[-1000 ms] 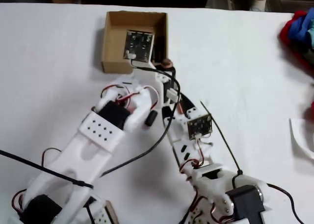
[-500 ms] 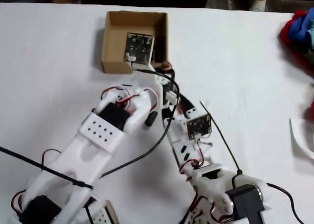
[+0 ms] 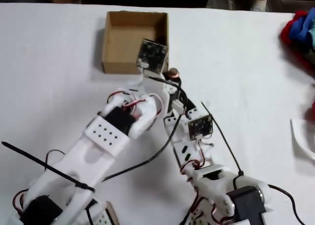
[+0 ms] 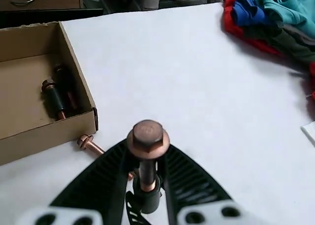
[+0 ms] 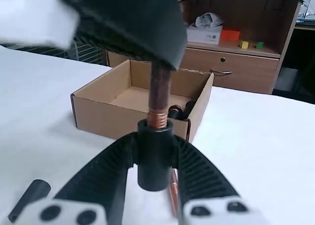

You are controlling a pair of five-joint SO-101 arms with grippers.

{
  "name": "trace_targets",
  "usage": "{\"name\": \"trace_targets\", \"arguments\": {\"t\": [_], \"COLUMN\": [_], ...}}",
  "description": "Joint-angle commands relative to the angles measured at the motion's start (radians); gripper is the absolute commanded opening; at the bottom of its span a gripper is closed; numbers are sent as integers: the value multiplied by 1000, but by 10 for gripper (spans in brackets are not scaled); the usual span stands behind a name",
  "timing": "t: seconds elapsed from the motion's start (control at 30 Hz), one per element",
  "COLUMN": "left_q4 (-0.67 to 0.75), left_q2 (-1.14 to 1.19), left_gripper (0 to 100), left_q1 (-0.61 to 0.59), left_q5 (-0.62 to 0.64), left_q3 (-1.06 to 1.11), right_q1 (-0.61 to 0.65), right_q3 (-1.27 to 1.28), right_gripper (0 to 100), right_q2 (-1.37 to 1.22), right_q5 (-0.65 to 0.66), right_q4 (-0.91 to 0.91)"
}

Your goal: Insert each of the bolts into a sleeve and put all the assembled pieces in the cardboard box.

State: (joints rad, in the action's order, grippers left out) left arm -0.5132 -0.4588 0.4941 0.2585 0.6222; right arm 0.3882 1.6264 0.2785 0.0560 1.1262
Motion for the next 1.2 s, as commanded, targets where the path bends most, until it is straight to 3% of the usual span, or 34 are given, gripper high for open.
{"name": "trace_targets", "arguments": {"t": [0.0, 0.27, 0.5, 0.6, 0.77, 1.17], "left_q4": [-3, 5, -3, -41, -187, -264], "left_q2": [-29, 21, 84, 83, 83, 83], "left_gripper": [24, 24, 24, 88, 292, 282], "left_q1": [26, 26, 5, -31, -60, -60], "left_q5": [-20, -28, -28, -23, -18, -21], "left_q3": [-5, 30, -62, -90, -170, -252], "right_q1": [-4, -5, -5, -5, -4, -5], "right_q3": [-38, -38, -38, -38, -38, -38], "right_gripper": [20, 20, 20, 20, 20, 20], "right_q2": [42, 44, 44, 44, 44, 44], "right_q5": [6, 6, 6, 6, 6, 6], "right_q4": [1, 1, 1, 1, 1, 1]}}
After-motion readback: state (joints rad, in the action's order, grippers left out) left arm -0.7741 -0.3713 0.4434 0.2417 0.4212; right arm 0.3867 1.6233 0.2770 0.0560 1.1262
